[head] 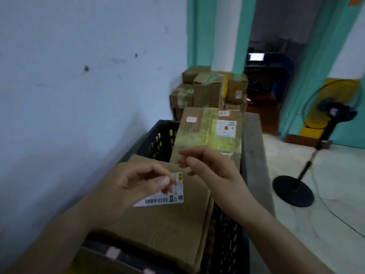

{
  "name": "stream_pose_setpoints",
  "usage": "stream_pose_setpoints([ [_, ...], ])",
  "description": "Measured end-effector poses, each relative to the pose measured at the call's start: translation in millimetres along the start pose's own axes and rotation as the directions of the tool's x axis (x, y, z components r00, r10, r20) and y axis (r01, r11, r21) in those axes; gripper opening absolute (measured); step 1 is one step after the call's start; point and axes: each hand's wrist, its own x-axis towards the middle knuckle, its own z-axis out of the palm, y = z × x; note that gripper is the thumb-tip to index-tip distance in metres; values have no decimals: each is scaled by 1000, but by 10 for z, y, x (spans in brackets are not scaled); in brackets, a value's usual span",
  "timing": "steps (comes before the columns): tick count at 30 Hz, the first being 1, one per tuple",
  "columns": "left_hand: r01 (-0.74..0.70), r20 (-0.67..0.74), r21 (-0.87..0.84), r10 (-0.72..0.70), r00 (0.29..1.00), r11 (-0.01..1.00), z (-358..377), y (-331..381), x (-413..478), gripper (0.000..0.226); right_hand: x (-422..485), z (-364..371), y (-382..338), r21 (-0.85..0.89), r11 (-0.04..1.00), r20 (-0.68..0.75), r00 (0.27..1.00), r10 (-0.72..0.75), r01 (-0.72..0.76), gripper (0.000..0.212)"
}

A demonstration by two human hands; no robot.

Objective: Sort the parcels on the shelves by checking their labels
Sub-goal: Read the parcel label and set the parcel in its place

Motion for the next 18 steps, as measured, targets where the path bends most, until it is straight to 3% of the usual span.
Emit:
stream_pose_setpoints([
  [5, 31, -89, -43, -34, 995, 999, 498, 192, -186, 21, 109, 17, -75, 174, 984, 404, 914, -40, -34, 32],
  [9, 119, -181, -81, -132, 975, 990, 742, 416, -392, 21, 110, 116, -150, 227, 970, 586, 808, -64, -87, 34],
  [14, 203, -334, -66, -214, 918, 977, 883, 792, -1222, 23, -258, 555, -425, 251, 945, 815, 573, -88, -212, 34],
  [18, 268, -565, -35, -240, 789, 963, 1123, 1221, -2196, 31, -714, 1015, -757, 276, 951, 904, 374, -207, -141, 32],
])
